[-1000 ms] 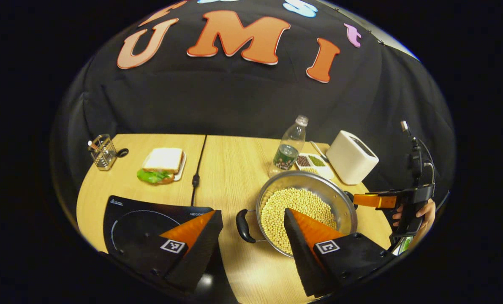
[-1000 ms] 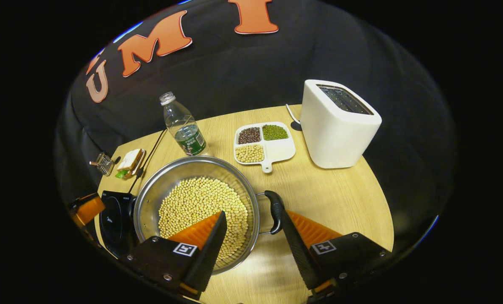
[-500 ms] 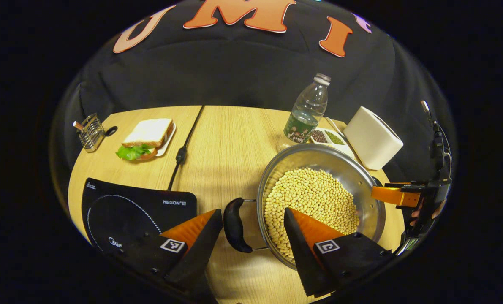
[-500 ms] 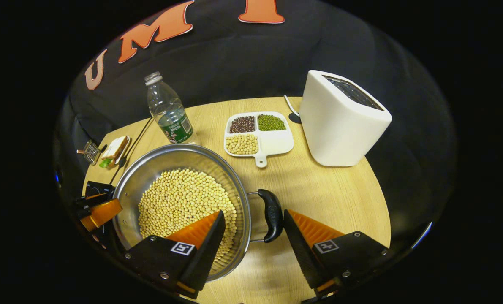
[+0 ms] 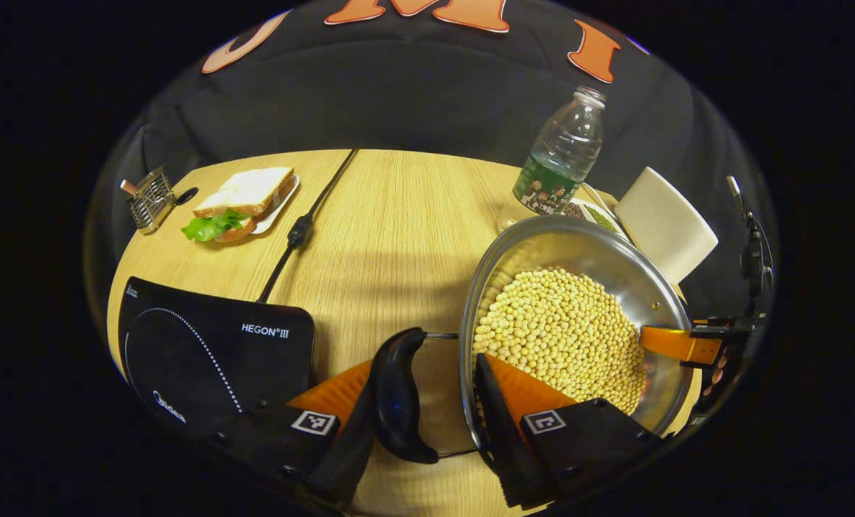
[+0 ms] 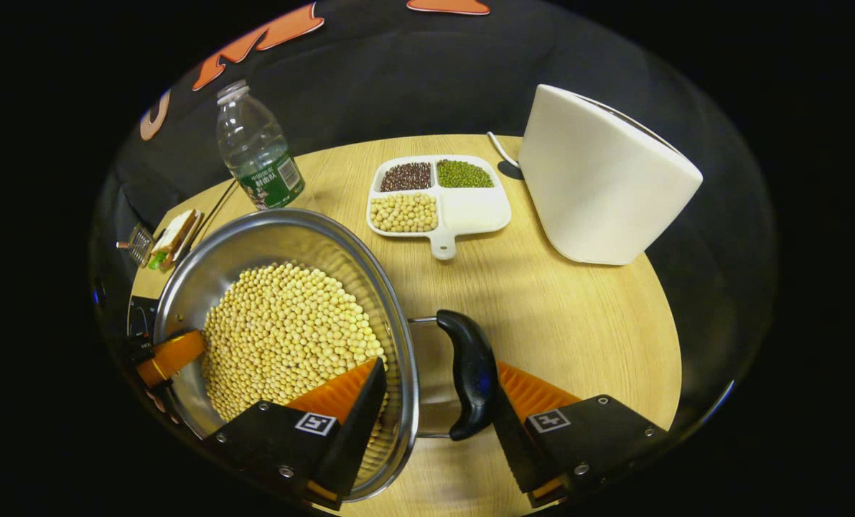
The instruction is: First push the handle of the pot to place it horizontally, then grasp the pot with both hands and set it on the induction cooktop.
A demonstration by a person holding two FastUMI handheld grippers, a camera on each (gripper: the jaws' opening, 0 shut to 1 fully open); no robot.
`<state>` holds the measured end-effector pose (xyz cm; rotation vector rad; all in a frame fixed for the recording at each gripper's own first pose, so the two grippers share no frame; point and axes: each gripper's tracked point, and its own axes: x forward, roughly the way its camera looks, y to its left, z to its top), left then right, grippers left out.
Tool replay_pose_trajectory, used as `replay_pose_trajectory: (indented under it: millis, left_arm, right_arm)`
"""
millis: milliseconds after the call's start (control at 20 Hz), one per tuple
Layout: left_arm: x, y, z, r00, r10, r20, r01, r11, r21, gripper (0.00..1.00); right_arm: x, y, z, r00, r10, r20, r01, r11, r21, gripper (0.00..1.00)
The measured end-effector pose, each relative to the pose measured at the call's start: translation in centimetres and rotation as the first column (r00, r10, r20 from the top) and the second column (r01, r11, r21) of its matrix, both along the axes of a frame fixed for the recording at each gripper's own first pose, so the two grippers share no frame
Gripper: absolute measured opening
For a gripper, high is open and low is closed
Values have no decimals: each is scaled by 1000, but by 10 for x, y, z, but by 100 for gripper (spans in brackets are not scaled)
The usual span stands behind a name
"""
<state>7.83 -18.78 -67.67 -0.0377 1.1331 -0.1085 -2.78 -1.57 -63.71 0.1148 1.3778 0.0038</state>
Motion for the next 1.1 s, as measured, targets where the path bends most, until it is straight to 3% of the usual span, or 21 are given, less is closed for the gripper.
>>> replay_pose_trajectory:
  millis: [200, 250, 300, 550, 750, 1050, 1100]
  left_arm:
    - [6, 2, -4, 1000, 12, 20, -13, 1000, 16, 75]
    - [10, 4, -4, 999, 15, 33, -16, 1000, 18, 75]
    - [9, 5, -2, 999, 21, 38, -22, 1000, 18, 74]
    - [13, 7, -2, 999, 23, 45, -25, 999, 31, 72]
    - [11, 6, 2, 999, 29, 35, -30, 999, 24, 71]
    - [8, 18, 49, 995, -10, 100, 6, 999, 45, 68]
    - [6, 21, 58, 995, -11, 104, 6, 999, 47, 73]
  right_arm:
    - [1, -2, 4, 999, -31, -7, 31, 999, 33, 77]
    - [-1, -2, 5, 999, -38, -9, 38, 998, 46, 70]
    - [-1, -2, 5, 999, -51, -11, 51, 997, 59, 71]
    - [-4, 2, 9, 997, -82, -11, 83, 994, 77, 57]
    - [0, 4, 12, 997, -71, 0, 71, 996, 56, 55]
    - [-5, 3, 14, 996, -70, 51, 67, 996, 60, 55]
    - [-4, 4, 12, 996, -67, 53, 63, 996, 63, 55]
